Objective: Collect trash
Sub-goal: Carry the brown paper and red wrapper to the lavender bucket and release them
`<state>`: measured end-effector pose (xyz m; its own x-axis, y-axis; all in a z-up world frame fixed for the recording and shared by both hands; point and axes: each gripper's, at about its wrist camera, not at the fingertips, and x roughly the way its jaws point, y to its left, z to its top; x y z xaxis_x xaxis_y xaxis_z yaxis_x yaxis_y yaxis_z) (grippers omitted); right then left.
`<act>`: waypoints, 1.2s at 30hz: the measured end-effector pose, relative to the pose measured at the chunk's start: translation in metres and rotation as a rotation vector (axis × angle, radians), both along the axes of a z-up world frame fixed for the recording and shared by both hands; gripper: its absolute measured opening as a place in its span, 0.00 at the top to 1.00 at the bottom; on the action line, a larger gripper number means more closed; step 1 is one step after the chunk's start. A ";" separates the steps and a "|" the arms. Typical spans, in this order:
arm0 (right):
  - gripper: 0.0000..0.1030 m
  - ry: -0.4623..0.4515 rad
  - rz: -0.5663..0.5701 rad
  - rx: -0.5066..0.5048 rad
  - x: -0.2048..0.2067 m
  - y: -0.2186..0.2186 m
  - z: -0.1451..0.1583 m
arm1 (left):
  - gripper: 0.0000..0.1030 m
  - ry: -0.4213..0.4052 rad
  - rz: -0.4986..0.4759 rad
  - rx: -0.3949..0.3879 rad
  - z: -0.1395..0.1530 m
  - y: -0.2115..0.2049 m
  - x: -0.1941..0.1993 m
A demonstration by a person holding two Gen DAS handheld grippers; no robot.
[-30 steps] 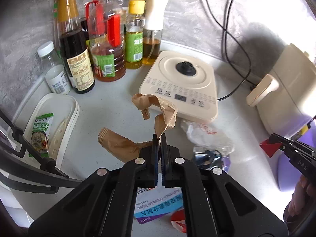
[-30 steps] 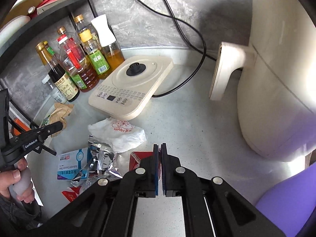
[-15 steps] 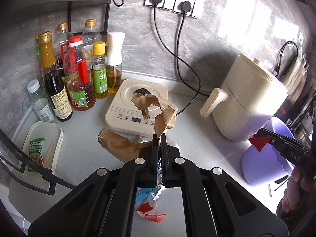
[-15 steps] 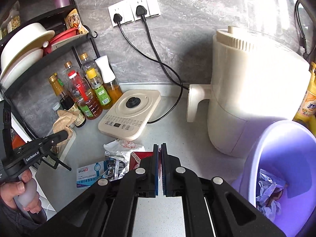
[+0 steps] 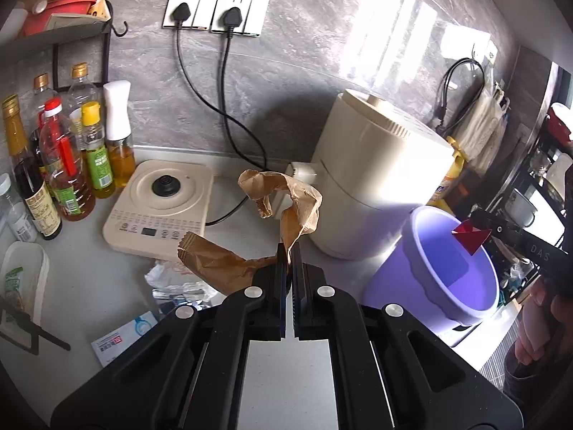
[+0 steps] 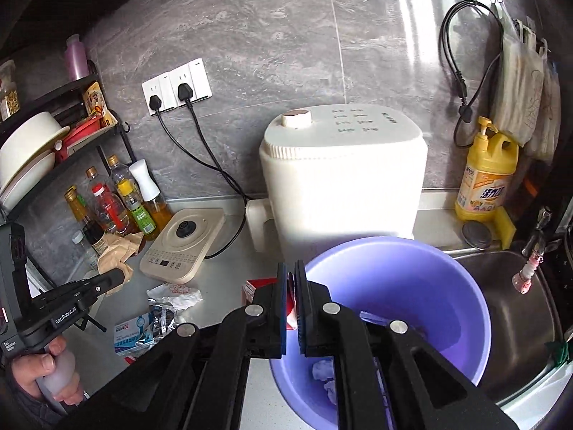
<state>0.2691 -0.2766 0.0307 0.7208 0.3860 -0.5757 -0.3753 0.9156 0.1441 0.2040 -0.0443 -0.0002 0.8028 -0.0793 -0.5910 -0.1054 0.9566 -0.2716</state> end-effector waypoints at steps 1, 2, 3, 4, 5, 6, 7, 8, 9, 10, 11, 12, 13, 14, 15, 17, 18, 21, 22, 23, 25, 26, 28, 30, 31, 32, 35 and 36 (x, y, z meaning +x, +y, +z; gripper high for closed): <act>0.82 -0.003 -0.008 0.008 -0.001 -0.010 0.001 | 0.97 -0.009 -0.012 -0.006 0.001 -0.009 0.003; 0.52 -0.009 -0.017 0.019 -0.001 -0.021 0.003 | 0.97 -0.018 -0.023 -0.009 0.002 -0.019 0.005; 0.39 -0.021 -0.032 0.037 -0.002 -0.032 0.004 | 0.97 -0.029 -0.035 -0.006 0.002 -0.029 0.008; 0.29 -0.038 -0.050 0.059 -0.005 -0.044 0.006 | 0.97 -0.037 -0.047 -0.001 0.002 -0.040 0.011; 0.28 -0.049 -0.062 0.068 -0.007 -0.054 0.006 | 0.97 -0.043 -0.059 -0.004 0.002 -0.050 0.014; 0.28 -0.050 -0.066 0.059 -0.007 -0.063 0.006 | 0.97 -0.051 -0.068 -0.014 0.001 -0.059 0.016; 0.28 -0.049 -0.068 0.045 -0.008 -0.071 0.005 | 0.97 -0.059 -0.075 -0.024 0.000 -0.067 0.019; 0.28 -0.046 -0.072 0.033 -0.008 -0.079 0.003 | 0.97 -0.066 -0.081 -0.033 0.000 -0.075 0.021; 0.28 -0.042 -0.080 0.023 -0.009 -0.087 0.002 | 0.97 -0.073 -0.089 -0.041 -0.001 -0.083 0.024; 0.28 -0.037 -0.086 0.017 -0.009 -0.095 0.000 | 0.97 -0.079 -0.096 -0.049 -0.002 -0.091 0.026; 0.28 -0.032 -0.088 0.012 -0.009 -0.102 -0.002 | 0.97 -0.084 -0.102 -0.056 -0.002 -0.099 0.029; 0.28 -0.028 -0.088 0.006 -0.010 -0.109 -0.003 | 0.97 -0.086 -0.107 -0.060 -0.003 -0.106 0.032; 0.28 -0.025 -0.086 -0.003 -0.011 -0.114 -0.005 | 0.97 -0.087 -0.111 -0.067 -0.004 -0.112 0.035; 0.28 -0.022 -0.081 -0.012 -0.012 -0.118 -0.006 | 0.97 -0.090 -0.114 -0.076 -0.003 -0.118 0.038; 0.28 -0.019 -0.075 -0.021 -0.013 -0.123 -0.007 | 0.97 -0.095 -0.118 -0.083 -0.002 -0.124 0.040; 0.28 -0.016 -0.065 -0.033 -0.015 -0.129 -0.008 | 0.97 -0.104 -0.133 -0.089 0.000 -0.137 0.042; 0.28 -0.017 -0.060 -0.036 -0.016 -0.131 -0.008 | 0.97 -0.108 -0.147 -0.095 0.002 -0.143 0.043; 0.28 -0.021 -0.056 -0.037 -0.018 -0.138 -0.007 | 0.91 -0.131 -0.222 -0.140 0.003 -0.158 0.044; 0.27 -0.021 -0.056 -0.032 -0.018 -0.140 -0.007 | 0.66 -0.124 -0.241 -0.146 0.002 -0.162 0.045; 0.26 -0.021 -0.056 -0.029 -0.018 -0.141 -0.007 | 0.32 -0.113 -0.238 -0.139 0.001 -0.165 0.045; 0.23 -0.025 -0.055 -0.027 -0.019 -0.142 -0.007 | 0.24 -0.139 -0.216 -0.144 0.000 -0.163 0.038; 0.21 -0.029 -0.052 -0.026 -0.020 -0.142 -0.008 | 0.23 -0.137 -0.217 -0.149 -0.001 -0.161 0.036; 0.20 -0.029 -0.044 -0.025 -0.022 -0.140 -0.009 | 0.19 -0.122 -0.198 -0.139 -0.002 -0.156 0.033; 0.20 -0.018 -0.036 -0.017 -0.021 -0.137 -0.012 | 0.16 -0.113 -0.171 -0.136 -0.004 -0.149 0.029; 0.20 -0.012 -0.031 -0.013 -0.020 -0.135 -0.013 | 0.15 -0.107 -0.160 -0.133 -0.005 -0.144 0.027; 0.20 -0.009 -0.026 -0.010 -0.020 -0.133 -0.014 | 0.13 -0.100 -0.150 -0.126 -0.005 -0.140 0.026; 0.12 -0.015 -0.009 -0.001 -0.022 -0.124 -0.017 | 0.09 -0.082 -0.118 -0.103 -0.006 -0.129 0.019; 0.10 -0.022 -0.007 0.006 -0.023 -0.121 -0.017 | 0.08 -0.074 -0.109 -0.095 -0.007 -0.124 0.016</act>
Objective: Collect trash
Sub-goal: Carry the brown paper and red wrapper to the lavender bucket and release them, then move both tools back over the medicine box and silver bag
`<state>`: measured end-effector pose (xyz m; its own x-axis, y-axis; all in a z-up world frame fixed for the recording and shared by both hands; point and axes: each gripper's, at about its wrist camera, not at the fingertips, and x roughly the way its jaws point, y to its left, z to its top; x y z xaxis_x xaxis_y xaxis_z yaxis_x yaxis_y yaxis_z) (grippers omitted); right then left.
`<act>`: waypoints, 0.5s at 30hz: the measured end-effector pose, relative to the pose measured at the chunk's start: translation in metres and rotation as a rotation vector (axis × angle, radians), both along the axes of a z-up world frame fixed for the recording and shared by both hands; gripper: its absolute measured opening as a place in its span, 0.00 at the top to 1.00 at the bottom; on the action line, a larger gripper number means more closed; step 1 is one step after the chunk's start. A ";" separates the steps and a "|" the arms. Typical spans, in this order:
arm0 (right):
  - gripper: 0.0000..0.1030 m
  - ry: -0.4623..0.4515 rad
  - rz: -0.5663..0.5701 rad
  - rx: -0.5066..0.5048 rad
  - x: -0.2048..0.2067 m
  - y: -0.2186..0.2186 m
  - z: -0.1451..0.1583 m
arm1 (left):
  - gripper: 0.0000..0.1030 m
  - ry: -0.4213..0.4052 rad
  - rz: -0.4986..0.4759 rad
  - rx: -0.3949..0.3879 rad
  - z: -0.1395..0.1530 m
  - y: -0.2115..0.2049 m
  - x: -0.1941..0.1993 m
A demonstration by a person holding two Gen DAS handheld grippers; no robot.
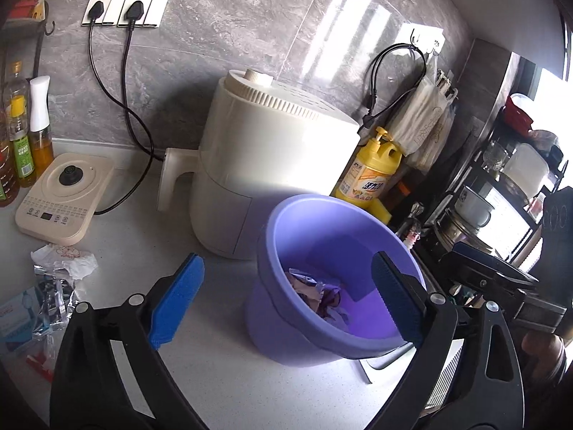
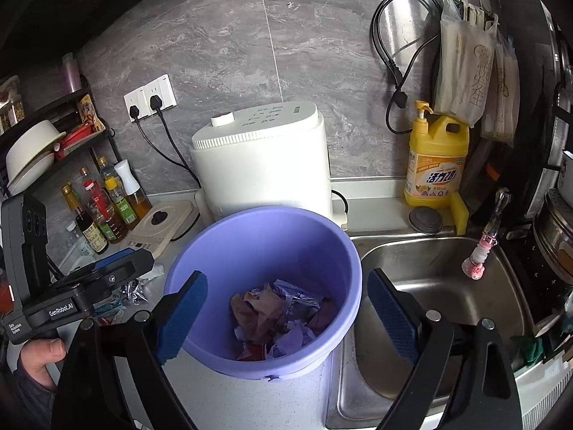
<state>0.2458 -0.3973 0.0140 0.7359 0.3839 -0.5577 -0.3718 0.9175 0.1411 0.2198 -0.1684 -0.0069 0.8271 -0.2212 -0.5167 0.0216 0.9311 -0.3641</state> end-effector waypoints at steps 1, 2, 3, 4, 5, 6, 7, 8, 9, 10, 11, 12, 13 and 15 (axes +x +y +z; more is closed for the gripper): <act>0.08 -0.007 0.002 0.006 -0.001 0.004 0.000 | 0.07 0.007 0.012 0.013 0.000 0.004 -0.003; 0.08 -0.012 0.007 0.010 -0.002 0.008 0.000 | 0.06 0.013 0.026 0.029 -0.001 0.008 -0.007; 0.08 -0.014 0.015 0.012 -0.003 0.013 -0.001 | 0.06 0.017 0.042 0.042 -0.001 0.014 -0.012; 0.08 -0.012 0.025 0.012 -0.003 0.019 -0.003 | 0.06 0.023 0.056 0.050 -0.002 0.020 -0.015; 0.08 -0.007 0.037 0.014 -0.003 0.026 -0.004 | 0.06 0.031 0.072 0.054 -0.003 0.027 -0.019; 0.08 -0.002 0.051 0.017 -0.003 0.033 -0.006 | 0.06 0.040 0.090 0.057 -0.005 0.034 -0.023; 0.08 0.003 0.067 0.019 -0.003 0.039 -0.007 | 0.06 0.048 0.107 0.060 -0.006 0.041 -0.027; 0.08 0.006 0.083 0.020 -0.004 0.047 -0.008 | 0.06 0.056 0.123 0.063 -0.007 0.048 -0.031; 0.08 0.008 0.100 0.021 -0.005 0.054 -0.009 | 0.06 0.064 0.138 0.066 -0.008 0.056 -0.035; 0.08 0.009 0.115 0.021 -0.005 0.062 -0.009 | 0.06 0.072 0.151 0.067 -0.008 0.063 -0.038; 0.08 0.011 0.129 0.023 -0.006 0.069 -0.010 | 0.06 0.079 0.163 0.070 -0.008 0.069 -0.042; 0.08 0.013 0.141 0.028 -0.006 0.077 -0.010 | 0.06 0.085 0.175 0.075 -0.008 0.076 -0.046; 0.08 0.014 0.151 0.032 -0.007 0.084 -0.010 | 0.06 0.090 0.187 0.082 -0.008 0.082 -0.049; 0.08 0.010 0.176 0.033 -0.009 0.100 -0.010 | 0.06 0.100 0.208 0.099 -0.007 0.095 -0.057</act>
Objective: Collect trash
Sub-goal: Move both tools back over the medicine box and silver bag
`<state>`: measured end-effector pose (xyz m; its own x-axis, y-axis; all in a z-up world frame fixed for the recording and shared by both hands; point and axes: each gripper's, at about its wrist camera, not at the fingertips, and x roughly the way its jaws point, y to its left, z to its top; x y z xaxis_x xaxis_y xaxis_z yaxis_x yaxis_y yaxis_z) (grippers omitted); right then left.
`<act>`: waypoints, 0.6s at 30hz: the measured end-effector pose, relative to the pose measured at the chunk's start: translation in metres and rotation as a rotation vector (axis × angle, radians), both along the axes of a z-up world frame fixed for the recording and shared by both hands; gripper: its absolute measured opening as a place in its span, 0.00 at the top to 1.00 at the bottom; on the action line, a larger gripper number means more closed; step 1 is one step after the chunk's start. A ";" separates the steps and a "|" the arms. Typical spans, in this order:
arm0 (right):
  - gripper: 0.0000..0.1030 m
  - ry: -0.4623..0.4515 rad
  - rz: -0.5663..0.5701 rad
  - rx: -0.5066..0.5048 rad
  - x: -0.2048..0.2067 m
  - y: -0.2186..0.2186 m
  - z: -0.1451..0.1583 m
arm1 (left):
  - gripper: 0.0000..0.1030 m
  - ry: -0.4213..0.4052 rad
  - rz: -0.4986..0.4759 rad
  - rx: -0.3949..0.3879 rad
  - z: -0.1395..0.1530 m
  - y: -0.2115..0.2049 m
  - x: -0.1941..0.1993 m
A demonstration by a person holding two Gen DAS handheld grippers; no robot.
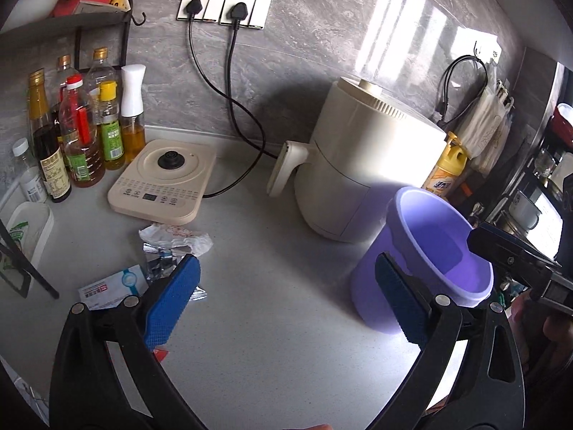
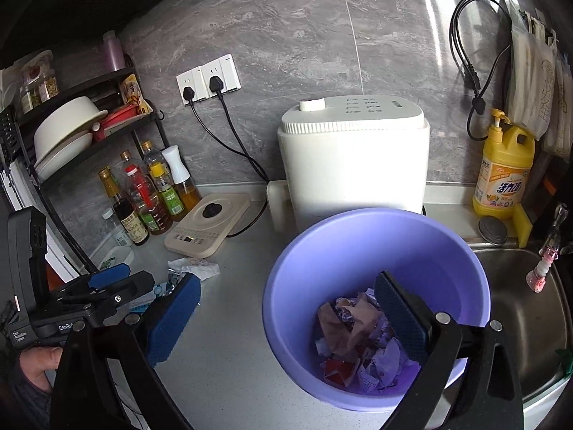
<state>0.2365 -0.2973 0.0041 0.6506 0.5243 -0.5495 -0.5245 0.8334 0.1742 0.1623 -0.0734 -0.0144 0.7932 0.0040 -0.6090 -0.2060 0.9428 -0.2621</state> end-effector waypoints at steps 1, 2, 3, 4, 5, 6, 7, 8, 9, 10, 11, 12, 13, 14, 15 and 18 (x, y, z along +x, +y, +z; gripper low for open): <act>0.08 0.003 0.015 0.004 -0.001 0.008 -0.001 | 0.06 0.008 0.011 0.009 0.000 0.007 -0.004; 0.08 0.008 0.028 0.010 -0.002 0.016 -0.002 | 0.06 0.017 0.023 0.016 0.000 0.014 -0.007; 0.08 0.013 0.041 0.015 -0.002 0.024 -0.002 | 0.06 0.026 0.037 0.019 -0.001 0.021 -0.011; 0.08 0.019 0.052 0.019 -0.003 0.032 -0.003 | 0.06 0.035 0.050 0.018 -0.003 0.029 -0.015; 0.08 0.022 0.064 0.023 -0.004 0.040 -0.004 | 0.06 0.044 0.063 0.016 -0.004 0.036 -0.019; 0.08 0.025 0.075 0.025 -0.005 0.047 -0.005 | 0.06 0.054 0.076 0.016 -0.006 0.043 -0.022; 0.08 0.027 0.087 0.025 -0.006 0.054 -0.006 | 0.06 0.064 0.088 0.016 -0.008 0.049 -0.025; 0.08 0.029 0.098 0.023 -0.007 0.061 -0.007 | 0.06 0.075 0.102 0.016 -0.010 0.055 -0.028; 0.08 0.031 0.109 0.020 -0.008 0.068 -0.009 | 0.06 0.085 0.115 0.016 -0.013 0.061 -0.031; 0.08 0.035 0.116 0.014 -0.009 0.074 -0.011 | 0.06 0.098 0.128 0.014 -0.016 0.067 -0.034; 0.08 0.037 0.120 0.006 -0.010 0.080 -0.013 | 0.06 0.111 0.139 0.013 -0.019 0.071 -0.036; 0.08 0.039 0.123 -0.003 -0.010 0.086 -0.015 | 0.06 0.122 0.147 0.014 -0.021 0.075 -0.038; 0.08 0.041 0.130 -0.009 -0.010 0.092 -0.017 | 0.06 0.133 0.151 0.019 -0.024 0.078 -0.040; 0.08 0.043 0.137 -0.015 -0.011 0.098 -0.020 | 0.06 0.144 0.152 0.026 -0.027 0.080 -0.041; 0.08 0.048 0.142 -0.021 -0.011 0.104 -0.022 | 0.06 0.155 0.155 0.030 -0.031 0.083 -0.043; 0.08 0.076 0.150 -0.031 -0.013 0.117 -0.033 | 0.06 0.188 0.156 0.010 -0.044 0.092 -0.046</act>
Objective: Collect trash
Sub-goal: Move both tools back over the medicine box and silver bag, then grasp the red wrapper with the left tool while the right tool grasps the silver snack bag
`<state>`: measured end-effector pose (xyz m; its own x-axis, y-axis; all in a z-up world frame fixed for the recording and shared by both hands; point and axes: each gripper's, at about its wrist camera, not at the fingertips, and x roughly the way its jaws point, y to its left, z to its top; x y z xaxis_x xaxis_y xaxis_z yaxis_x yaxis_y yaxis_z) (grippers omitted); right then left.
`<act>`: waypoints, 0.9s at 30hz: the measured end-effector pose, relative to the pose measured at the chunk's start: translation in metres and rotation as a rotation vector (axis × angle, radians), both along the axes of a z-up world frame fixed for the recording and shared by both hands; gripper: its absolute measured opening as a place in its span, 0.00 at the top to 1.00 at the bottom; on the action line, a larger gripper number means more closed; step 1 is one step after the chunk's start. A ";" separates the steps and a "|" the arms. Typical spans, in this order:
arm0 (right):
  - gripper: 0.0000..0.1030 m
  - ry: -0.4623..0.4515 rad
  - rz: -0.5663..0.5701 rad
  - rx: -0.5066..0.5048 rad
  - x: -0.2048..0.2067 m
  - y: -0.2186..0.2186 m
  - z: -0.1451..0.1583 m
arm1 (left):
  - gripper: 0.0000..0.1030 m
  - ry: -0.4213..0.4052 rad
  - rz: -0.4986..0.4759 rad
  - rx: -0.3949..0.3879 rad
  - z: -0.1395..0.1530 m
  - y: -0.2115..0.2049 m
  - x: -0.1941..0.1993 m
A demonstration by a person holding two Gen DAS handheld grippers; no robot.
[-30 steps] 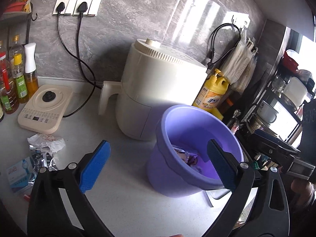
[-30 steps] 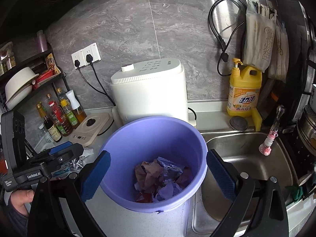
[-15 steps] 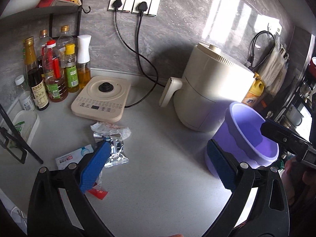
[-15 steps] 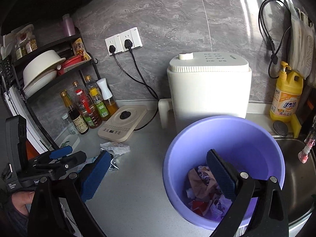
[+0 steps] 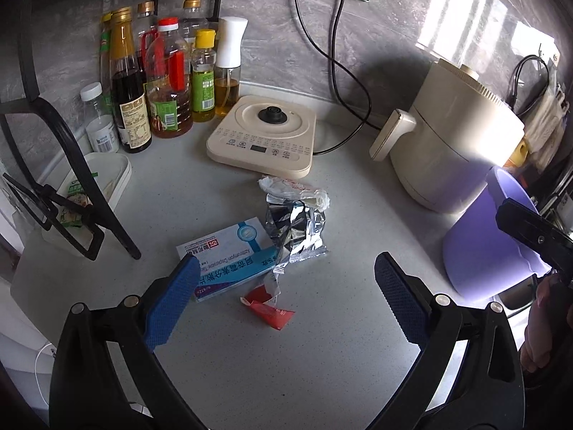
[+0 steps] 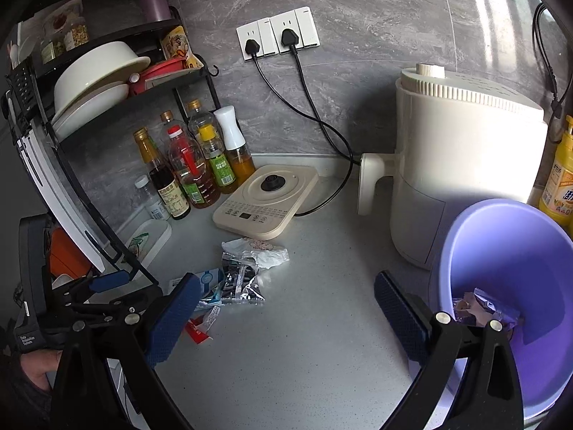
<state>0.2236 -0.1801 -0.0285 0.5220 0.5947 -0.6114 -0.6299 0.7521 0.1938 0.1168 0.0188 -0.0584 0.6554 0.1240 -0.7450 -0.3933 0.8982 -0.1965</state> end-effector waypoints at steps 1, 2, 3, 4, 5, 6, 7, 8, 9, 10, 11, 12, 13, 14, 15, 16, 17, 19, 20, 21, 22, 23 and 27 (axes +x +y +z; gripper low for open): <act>0.08 0.007 0.001 -0.006 -0.001 0.004 -0.004 | 0.06 0.011 -0.001 -0.009 -0.005 0.003 -0.001; 0.08 0.014 0.003 -0.014 -0.002 0.008 -0.008 | 0.06 0.021 -0.002 -0.018 -0.010 0.005 -0.001; 0.08 0.022 0.004 -0.022 -0.003 0.012 -0.012 | 0.06 0.031 -0.004 -0.027 -0.015 0.006 -0.001; 0.08 0.031 0.004 -0.029 -0.004 0.015 -0.016 | 0.06 0.042 -0.003 -0.033 -0.020 0.008 -0.001; 0.08 0.041 0.003 -0.035 -0.006 0.017 -0.020 | 0.06 0.053 -0.002 -0.040 -0.026 0.010 -0.001; 0.08 0.051 0.001 -0.042 -0.007 0.020 -0.025 | 0.06 0.062 -0.005 -0.053 -0.032 0.012 -0.001; 0.08 0.060 -0.002 -0.051 -0.008 0.021 -0.029 | 0.07 0.072 -0.010 -0.066 -0.038 0.014 0.000; 0.08 0.068 -0.005 -0.062 -0.009 0.023 -0.033 | 0.11 0.083 -0.016 -0.077 -0.045 0.015 0.002; 0.08 0.078 -0.006 -0.073 -0.010 0.024 -0.038 | 0.12 0.095 -0.020 -0.084 -0.051 0.016 0.003; 0.08 0.086 -0.009 -0.083 -0.011 0.025 -0.042 | 0.16 0.109 -0.021 -0.092 -0.058 0.017 0.004; 0.08 0.094 -0.013 -0.095 -0.012 0.027 -0.045 | 0.21 0.121 -0.021 -0.108 -0.064 0.018 0.005; 0.08 0.100 -0.016 -0.105 -0.013 0.027 -0.048 | 0.23 0.130 -0.022 -0.128 -0.071 0.019 0.006; 0.08 0.106 -0.020 -0.114 -0.014 0.028 -0.051 | 0.25 0.137 -0.023 -0.144 -0.077 0.020 0.007; 0.08 0.113 -0.024 -0.124 -0.015 0.028 -0.054 | 0.26 0.143 -0.020 -0.154 -0.082 0.021 0.009; 0.08 0.121 -0.028 -0.134 -0.015 0.028 -0.057 | 0.28 0.148 -0.015 -0.163 -0.087 0.022 0.010; 0.08 0.129 -0.032 -0.142 -0.015 0.028 -0.059 | 0.30 0.150 -0.010 -0.175 -0.092 0.022 0.012; 0.08 0.135 -0.035 -0.150 -0.015 0.028 -0.061 | 0.37 0.150 -0.006 -0.189 -0.097 0.023 0.013; 0.08 0.141 -0.037 -0.163 -0.016 0.030 -0.064 | 0.62 0.155 -0.002 -0.201 -0.103 0.023 0.017; 0.08 0.142 -0.036 -0.166 -0.016 0.030 -0.064 | 0.72 0.169 -0.010 -0.186 -0.103 0.021 0.019; 0.08 0.142 -0.035 -0.167 -0.016 0.031 -0.064 | 0.75 0.174 -0.018 -0.187 -0.101 0.020 0.021; 0.08 0.141 -0.031 -0.166 -0.016 0.032 -0.064 | 0.85 0.171 -0.023 -0.188 -0.097 0.020 0.021; 0.08 0.135 -0.025 -0.166 -0.015 0.034 -0.062 | 0.85 0.163 -0.027 -0.179 -0.092 0.019 0.021; 0.08 0.121 -0.014 -0.150 -0.008 0.047 -0.056 | 0.85 0.112 -0.032 -0.124 -0.066 0.022 0.013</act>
<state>0.2154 -0.1333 -0.0849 0.4465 0.4856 -0.7516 -0.5982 0.7866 0.1529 0.1295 0.0408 -0.1244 0.5696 0.0074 -0.8219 -0.3907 0.8822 -0.2628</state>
